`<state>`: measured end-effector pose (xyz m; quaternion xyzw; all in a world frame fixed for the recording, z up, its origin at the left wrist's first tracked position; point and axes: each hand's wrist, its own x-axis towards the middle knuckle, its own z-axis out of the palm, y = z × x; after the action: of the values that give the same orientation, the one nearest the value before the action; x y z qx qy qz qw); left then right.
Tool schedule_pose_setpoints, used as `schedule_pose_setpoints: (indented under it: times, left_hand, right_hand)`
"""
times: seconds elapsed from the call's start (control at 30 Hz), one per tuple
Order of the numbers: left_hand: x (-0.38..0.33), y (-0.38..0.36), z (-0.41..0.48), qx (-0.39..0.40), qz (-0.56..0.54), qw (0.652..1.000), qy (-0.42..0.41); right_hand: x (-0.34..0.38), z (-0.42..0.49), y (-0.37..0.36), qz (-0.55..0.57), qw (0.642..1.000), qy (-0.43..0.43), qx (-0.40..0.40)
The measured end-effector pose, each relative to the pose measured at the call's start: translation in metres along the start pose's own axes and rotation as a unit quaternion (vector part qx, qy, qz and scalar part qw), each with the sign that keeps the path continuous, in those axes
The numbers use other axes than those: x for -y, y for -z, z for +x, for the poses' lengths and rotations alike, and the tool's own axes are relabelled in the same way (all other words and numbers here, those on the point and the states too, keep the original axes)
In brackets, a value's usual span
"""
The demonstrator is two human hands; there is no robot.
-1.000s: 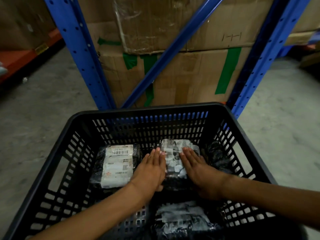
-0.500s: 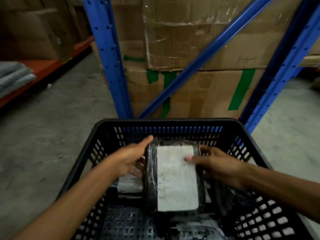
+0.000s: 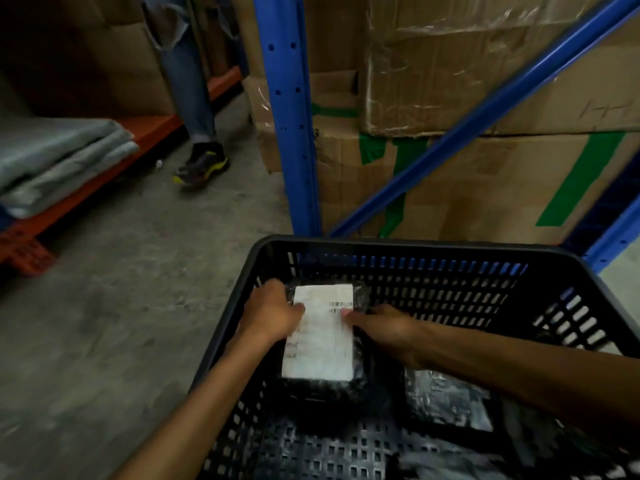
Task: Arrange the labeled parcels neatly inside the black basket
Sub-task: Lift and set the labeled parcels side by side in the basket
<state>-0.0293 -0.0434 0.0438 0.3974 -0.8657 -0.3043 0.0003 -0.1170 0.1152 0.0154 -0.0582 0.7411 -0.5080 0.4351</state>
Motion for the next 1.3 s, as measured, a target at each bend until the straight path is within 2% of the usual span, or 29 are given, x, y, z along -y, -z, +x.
schedule_pose_setpoints:
  times: [0.1,0.17,0.27,0.33,0.4,0.47,0.5,0.57,0.63,0.67,0.73,0.8,0.83,0.87,0.97,1.0,1.13,1.17,1.3]
  left_hand:
    - [0.005,-0.019,-0.005,0.014,0.067,0.997,-0.028]
    - [0.006,-0.026,-0.009,-0.021,0.045,0.998,-0.034]
    - [0.007,-0.025,-0.01,-0.024,-0.004,0.999,-0.024]
    - [0.002,-0.021,-0.017,-0.026,0.02,0.999,-0.033]
    - [-0.009,-0.023,-0.026,-0.058,0.098,0.99,-0.081]
    - [-0.032,-0.029,-0.036,-0.075,0.13,0.976,-0.159]
    - [-0.046,-0.035,-0.042,-0.059,0.125,0.97,-0.201]
    - [-0.072,-0.054,-0.055,0.006,0.107,0.955,-0.276]
    - [-0.09,-0.081,-0.071,0.097,0.117,0.938,-0.313]
    - [-0.094,-0.096,-0.077,0.14,0.153,0.926,-0.314]
    - [-0.091,-0.131,-0.082,0.215,0.277,0.886,-0.303]
    - [-0.079,-0.162,-0.081,0.255,0.399,0.831,-0.291]
    - [-0.071,-0.175,-0.08,0.258,0.435,0.817,-0.277]
    - [-0.063,-0.186,-0.079,0.248,0.451,0.815,-0.267]
    - [-0.045,-0.209,-0.078,0.194,0.444,0.837,-0.253]
    - [-0.041,-0.213,-0.078,0.177,0.436,0.842,-0.263]
    - [-0.031,-0.219,-0.076,0.133,0.403,0.85,-0.314]
    - [-0.032,-0.219,-0.075,0.133,0.398,0.85,-0.32]
    - [-0.036,-0.211,-0.075,0.131,0.424,0.831,-0.336]
  right_hand:
    - [-0.005,0.008,-0.011,-0.043,0.999,-0.009,0.023]
    - [-0.005,0.012,-0.003,-0.022,0.998,-0.028,0.043]
    - [-0.008,0.016,0.012,-0.001,0.995,-0.058,0.084]
    - [-0.006,0.014,0.016,-0.023,0.993,-0.067,0.098]
    - [0.001,0.01,0.022,-0.076,0.992,-0.058,0.08]
    - [0.003,0.003,0.038,-0.202,0.979,0.002,0.032]
    - [0.001,-0.002,0.051,-0.303,0.952,0.051,0.004]
    - [-0.014,-0.016,0.084,-0.514,0.849,0.122,-0.031]
    - [-0.043,-0.029,0.119,-0.645,0.756,0.103,-0.035]
    - [-0.059,-0.034,0.132,-0.688,0.72,0.09,-0.011]
    - [-0.089,-0.036,0.144,-0.73,0.678,0.084,0.037]
    - [-0.107,-0.034,0.139,-0.756,0.645,0.106,0.025]
    - [-0.112,-0.032,0.134,-0.768,0.632,0.103,0.017]
    - [-0.116,-0.031,0.127,-0.785,0.613,0.084,0.021]
    - [-0.126,-0.03,0.108,-0.839,0.542,0.021,0.045]
    - [-0.128,-0.031,0.102,-0.84,0.542,0.005,0.039]
    - [-0.138,-0.027,0.099,-0.783,0.619,0.021,-0.051]
    - [-0.141,-0.026,0.099,-0.78,0.622,0.034,-0.063]
    - [-0.142,-0.02,0.091,-0.803,0.592,0.027,-0.063]
